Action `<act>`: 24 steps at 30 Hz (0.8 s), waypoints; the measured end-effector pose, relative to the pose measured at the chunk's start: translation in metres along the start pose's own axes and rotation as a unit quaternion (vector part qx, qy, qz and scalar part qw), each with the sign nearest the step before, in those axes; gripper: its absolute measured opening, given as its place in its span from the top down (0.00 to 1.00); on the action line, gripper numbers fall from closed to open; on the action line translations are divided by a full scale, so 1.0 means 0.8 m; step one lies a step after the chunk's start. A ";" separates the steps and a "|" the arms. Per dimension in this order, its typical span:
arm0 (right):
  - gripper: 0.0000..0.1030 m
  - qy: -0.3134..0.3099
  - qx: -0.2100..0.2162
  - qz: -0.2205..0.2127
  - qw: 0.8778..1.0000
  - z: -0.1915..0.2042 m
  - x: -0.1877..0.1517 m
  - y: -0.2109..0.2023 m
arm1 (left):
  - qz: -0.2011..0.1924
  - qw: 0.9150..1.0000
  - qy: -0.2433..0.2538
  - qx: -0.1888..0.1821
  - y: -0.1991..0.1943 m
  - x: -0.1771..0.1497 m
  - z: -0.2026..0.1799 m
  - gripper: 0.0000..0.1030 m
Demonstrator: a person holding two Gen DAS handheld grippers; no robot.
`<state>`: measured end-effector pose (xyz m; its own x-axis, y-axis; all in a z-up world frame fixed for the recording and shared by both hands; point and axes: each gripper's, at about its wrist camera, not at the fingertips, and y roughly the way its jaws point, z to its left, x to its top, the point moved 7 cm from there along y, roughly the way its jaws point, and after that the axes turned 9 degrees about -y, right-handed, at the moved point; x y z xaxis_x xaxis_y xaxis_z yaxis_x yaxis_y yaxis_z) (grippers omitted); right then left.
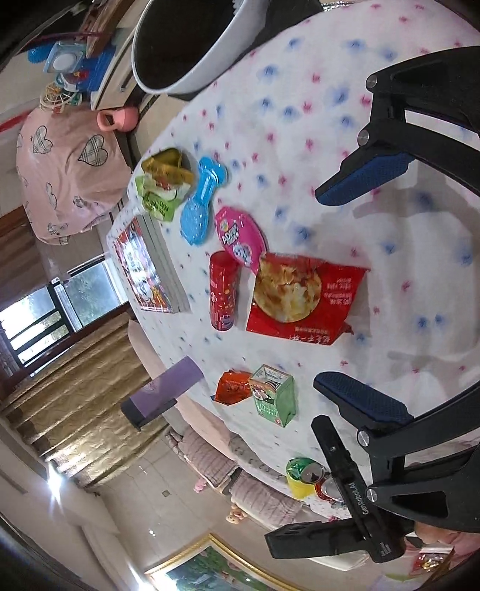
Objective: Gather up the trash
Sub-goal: 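Return both tools to the table toward the red snack bags, then grasp the red chip bag with the right tool and lift it toward the bin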
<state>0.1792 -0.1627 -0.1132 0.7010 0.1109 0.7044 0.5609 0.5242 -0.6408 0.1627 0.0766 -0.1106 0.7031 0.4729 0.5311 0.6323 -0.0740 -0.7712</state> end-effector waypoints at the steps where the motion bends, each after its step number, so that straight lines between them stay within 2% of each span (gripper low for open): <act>1: 0.09 0.000 0.002 0.001 1.000 0.001 0.002 0.004 | -0.001 1.000 0.001 0.003 0.003 0.004 -0.001 0.14; 13: 0.09 0.001 0.005 0.023 1.000 -0.003 0.015 0.041 | -0.018 0.997 0.025 0.065 0.053 0.041 -0.004 0.13; 16: 0.09 0.003 0.005 0.029 1.000 -0.003 0.017 0.051 | -0.007 0.997 0.021 0.074 0.068 0.043 -0.001 0.13; 19: 0.11 0.001 0.001 0.031 1.000 -0.005 0.016 0.056 | -0.017 0.997 0.023 0.072 0.066 0.047 -0.002 0.14; 20: 0.21 0.001 0.001 0.031 1.000 -0.006 0.015 0.057 | -0.018 0.997 0.025 0.068 0.067 0.047 -0.003 0.18; 21: 0.29 0.000 0.000 0.031 1.000 -0.006 0.015 0.056 | -0.018 0.997 0.027 0.065 0.066 0.047 -0.004 0.32; 22: 0.44 -0.002 -0.001 0.033 0.999 -0.007 0.014 0.056 | -0.016 0.998 0.030 0.060 0.067 0.046 -0.006 0.40; 24: 0.48 -0.005 0.001 0.030 1.000 -0.008 0.014 0.053 | -0.015 0.998 0.039 0.055 0.066 0.044 -0.012 0.62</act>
<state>0.2138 -0.1449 -0.1341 0.7291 0.1503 0.6677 0.5175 0.5174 -0.6816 0.2239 0.0811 -0.1292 0.7104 0.4027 0.5771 0.6168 0.0386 -0.7862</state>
